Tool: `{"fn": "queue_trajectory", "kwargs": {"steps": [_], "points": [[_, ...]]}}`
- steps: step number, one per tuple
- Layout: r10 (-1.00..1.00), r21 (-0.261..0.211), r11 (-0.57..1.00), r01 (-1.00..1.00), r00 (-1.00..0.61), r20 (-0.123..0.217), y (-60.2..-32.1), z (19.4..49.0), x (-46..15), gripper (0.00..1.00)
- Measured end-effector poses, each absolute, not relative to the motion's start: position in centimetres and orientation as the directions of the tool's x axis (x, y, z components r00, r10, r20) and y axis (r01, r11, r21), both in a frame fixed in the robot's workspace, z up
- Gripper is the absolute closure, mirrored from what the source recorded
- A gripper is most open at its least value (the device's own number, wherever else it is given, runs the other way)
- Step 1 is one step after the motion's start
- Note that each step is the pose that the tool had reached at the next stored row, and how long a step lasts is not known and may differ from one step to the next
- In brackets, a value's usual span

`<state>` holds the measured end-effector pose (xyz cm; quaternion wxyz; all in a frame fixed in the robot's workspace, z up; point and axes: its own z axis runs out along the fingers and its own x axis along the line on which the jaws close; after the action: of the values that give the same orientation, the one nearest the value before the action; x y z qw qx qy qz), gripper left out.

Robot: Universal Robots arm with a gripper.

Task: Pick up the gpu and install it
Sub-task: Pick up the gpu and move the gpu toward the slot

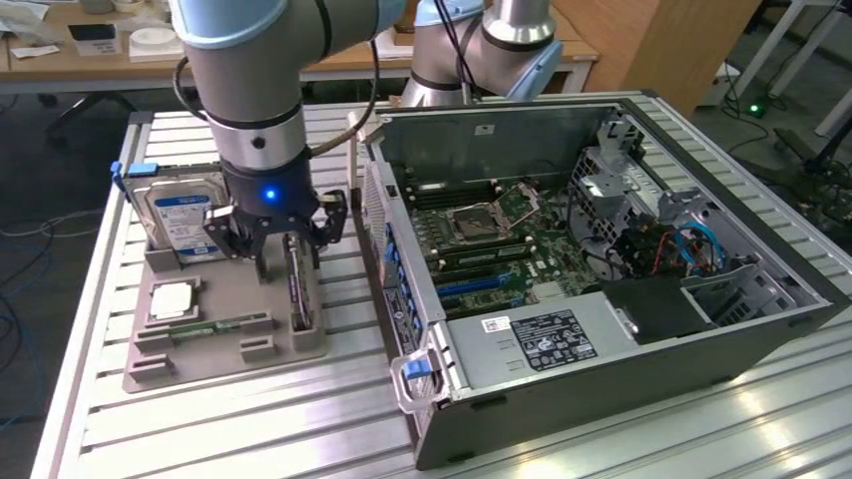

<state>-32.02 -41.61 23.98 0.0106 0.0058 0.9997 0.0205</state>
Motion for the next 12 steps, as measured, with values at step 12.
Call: {"fn": "queue_trajectory", "kwargs": {"steps": [12], "points": [[0.012,0.041,0.999,0.011,-1.0,-0.021,-41.6,21.8,-31.8,0.35]]}}
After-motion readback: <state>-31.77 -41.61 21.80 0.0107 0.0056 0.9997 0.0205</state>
